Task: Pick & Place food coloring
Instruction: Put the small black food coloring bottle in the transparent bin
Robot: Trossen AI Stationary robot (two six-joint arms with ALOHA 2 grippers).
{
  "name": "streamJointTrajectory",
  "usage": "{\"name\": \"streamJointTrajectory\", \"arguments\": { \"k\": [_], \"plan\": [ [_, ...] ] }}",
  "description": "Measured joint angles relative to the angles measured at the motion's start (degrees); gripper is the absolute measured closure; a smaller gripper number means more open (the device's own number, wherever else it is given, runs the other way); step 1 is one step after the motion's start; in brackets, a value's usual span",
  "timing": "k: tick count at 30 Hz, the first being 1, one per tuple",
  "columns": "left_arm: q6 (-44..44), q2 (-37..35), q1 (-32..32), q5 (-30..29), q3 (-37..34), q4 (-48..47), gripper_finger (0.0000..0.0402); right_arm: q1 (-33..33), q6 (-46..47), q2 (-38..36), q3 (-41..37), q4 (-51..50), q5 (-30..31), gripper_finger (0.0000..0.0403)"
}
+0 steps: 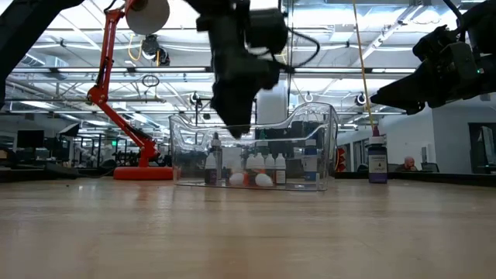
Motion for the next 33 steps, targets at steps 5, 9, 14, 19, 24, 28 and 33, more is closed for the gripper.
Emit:
{"name": "streamJointTrajectory", "arguments": {
  "k": [5,9,14,19,24,28,33],
  "plan": [
    [-0.52,-0.07,-0.25,-8.66,7.39,-7.73,0.0184,0.00,0.00,0.00,0.00,0.00,0.00,0.0259],
    [-2.55,-0.15,-0.73,-10.60,9.55,-11.97,0.0191,0.00,-0.01,0.00,0.00,0.00,0.00,0.0259],
    [-10.34,-0.15,-3.48,-6.76,9.54,-27.10,0.0204,0.00,0.00,0.00,0.00,0.00,0.00,0.0259],
    [-22.43,-2.64,-10.92,-3.79,6.50,-28.23,0.0216,0.00,0.00,0.02,0.00,0.00,0.00,0.0259],
    [-41.42,-5.24,-20.75,-7.84,0.33,-29.62,0.0229,0.00,0.00,0.20,0.00,0.23,0.02,0.0259],
    [-59.41,-9.45,-25.89,-7.73,-8.92,-23.12,0.0240,0.00,-0.02,0.48,0.00,0.26,0.02,0.0259],
    [-75.22,-13.48,-30.82,-6.53,-20.29,-10.39,0.0259,0.00,0.00,0.70,0.00,0.04,0.00,0.0259]
  ]
}}
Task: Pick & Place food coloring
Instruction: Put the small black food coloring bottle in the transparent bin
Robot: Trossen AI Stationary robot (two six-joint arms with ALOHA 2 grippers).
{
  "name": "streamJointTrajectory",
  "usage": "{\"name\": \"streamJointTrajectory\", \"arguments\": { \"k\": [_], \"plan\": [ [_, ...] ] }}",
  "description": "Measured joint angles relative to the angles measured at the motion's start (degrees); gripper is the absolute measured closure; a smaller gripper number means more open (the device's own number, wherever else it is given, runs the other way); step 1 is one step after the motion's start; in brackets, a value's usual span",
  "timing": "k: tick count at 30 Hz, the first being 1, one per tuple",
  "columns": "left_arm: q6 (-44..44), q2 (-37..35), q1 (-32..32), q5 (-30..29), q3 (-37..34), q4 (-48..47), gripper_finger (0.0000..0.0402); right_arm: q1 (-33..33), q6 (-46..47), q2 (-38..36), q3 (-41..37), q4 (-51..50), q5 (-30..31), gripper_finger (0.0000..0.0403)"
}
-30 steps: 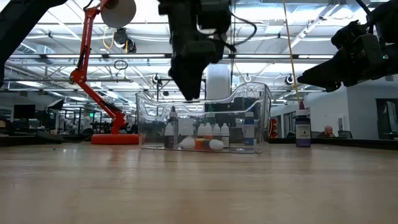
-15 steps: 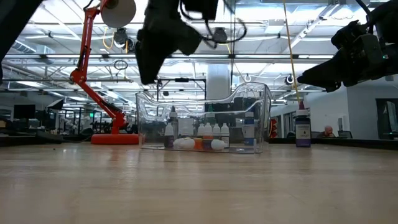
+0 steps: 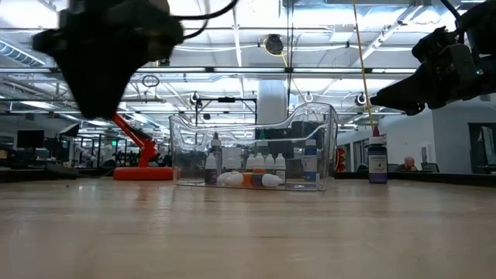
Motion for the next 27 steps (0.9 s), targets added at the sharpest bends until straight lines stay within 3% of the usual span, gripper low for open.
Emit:
{"name": "streamJointTrajectory", "arguments": {
  "k": [5,9,21,27],
  "plan": [
    [-8.69,-1.71,-2.79,3.86,-6.14,7.66,0.0270,0.00,0.00,-0.02,0.00,0.03,0.02,0.0259],
    [-12.88,-1.68,-4.15,7.56,-7.45,6.24,0.0262,0.00,0.00,-0.02,0.00,0.03,0.00,0.0259],
    [-17.22,-1.70,-6.03,8.44,-7.23,4.32,0.0197,0.00,0.00,-0.02,0.00,0.03,0.00,0.0259],
    [-21.87,-1.71,-8.23,9.05,-7.23,2.53,0.0182,0.00,-0.01,-0.02,0.00,0.03,0.00,0.0259]
  ]
}}
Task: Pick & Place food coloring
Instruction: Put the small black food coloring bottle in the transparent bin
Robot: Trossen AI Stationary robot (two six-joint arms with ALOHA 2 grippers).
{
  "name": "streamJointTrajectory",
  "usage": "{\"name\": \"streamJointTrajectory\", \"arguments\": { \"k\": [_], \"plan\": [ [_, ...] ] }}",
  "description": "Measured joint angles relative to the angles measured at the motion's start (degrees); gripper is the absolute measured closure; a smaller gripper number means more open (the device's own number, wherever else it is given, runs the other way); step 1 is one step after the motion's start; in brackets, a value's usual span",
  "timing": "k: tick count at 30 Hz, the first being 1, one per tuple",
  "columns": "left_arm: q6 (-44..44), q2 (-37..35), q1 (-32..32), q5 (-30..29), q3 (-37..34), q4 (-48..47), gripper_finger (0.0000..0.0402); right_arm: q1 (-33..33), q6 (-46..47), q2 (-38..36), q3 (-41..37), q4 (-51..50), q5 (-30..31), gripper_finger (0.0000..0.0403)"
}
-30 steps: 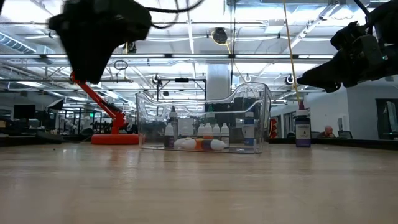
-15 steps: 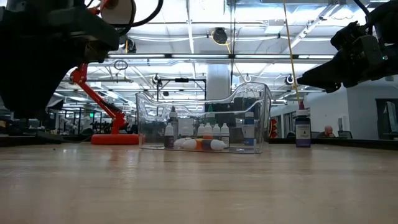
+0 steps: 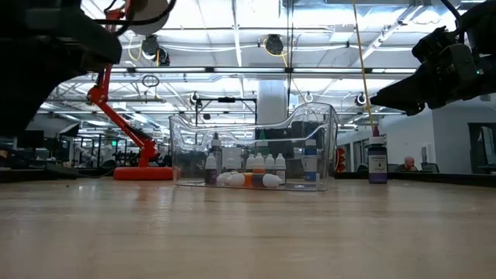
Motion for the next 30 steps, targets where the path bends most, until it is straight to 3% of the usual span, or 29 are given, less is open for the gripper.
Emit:
{"name": "streamJointTrajectory", "arguments": {
  "k": [10,19,30],
  "plan": [
    [-4.22,0.02,-1.93,-0.43,-2.28,0.42,0.0190,0.00,0.01,0.00,0.00,0.00,0.02,0.0259],
    [-2.72,0.02,-2.16,-1.00,-5.05,3.89,0.0182,0.00,0.01,0.00,0.00,0.00,0.00,0.0259],
    [-2.63,0.02,-2.18,-1.08,-5.68,5.09,0.0217,0.00,0.01,-0.02,0.00,0.00,0.00,0.0259]
  ]
}}
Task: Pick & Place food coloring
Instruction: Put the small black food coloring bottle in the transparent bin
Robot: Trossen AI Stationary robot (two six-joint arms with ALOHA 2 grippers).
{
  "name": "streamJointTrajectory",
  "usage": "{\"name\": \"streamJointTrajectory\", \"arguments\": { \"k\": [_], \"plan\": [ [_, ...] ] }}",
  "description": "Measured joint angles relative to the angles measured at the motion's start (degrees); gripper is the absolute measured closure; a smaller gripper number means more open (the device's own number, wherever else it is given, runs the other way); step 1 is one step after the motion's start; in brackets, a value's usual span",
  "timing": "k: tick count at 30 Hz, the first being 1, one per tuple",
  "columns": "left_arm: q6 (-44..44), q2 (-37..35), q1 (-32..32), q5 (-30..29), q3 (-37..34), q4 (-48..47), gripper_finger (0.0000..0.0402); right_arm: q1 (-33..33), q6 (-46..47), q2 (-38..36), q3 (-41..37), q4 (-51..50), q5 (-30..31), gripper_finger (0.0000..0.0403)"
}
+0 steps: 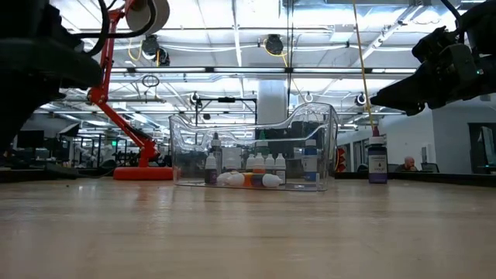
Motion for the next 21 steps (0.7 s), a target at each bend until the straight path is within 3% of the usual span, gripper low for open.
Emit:
{"name": "streamJointTrajectory", "arguments": {
  "k": [8,21],
  "plan": [
    [-1.98,0.00,0.00,3.51,-4.30,4.35,0.0226,0.00,0.00,0.00,0.00,-0.01,0.01,0.0259],
    [5.61,0.00,1.51,3.71,-4.85,5.84,0.0227,0.00,0.00,0.00,0.00,-0.01,0.01,0.0259]
  ]
}}
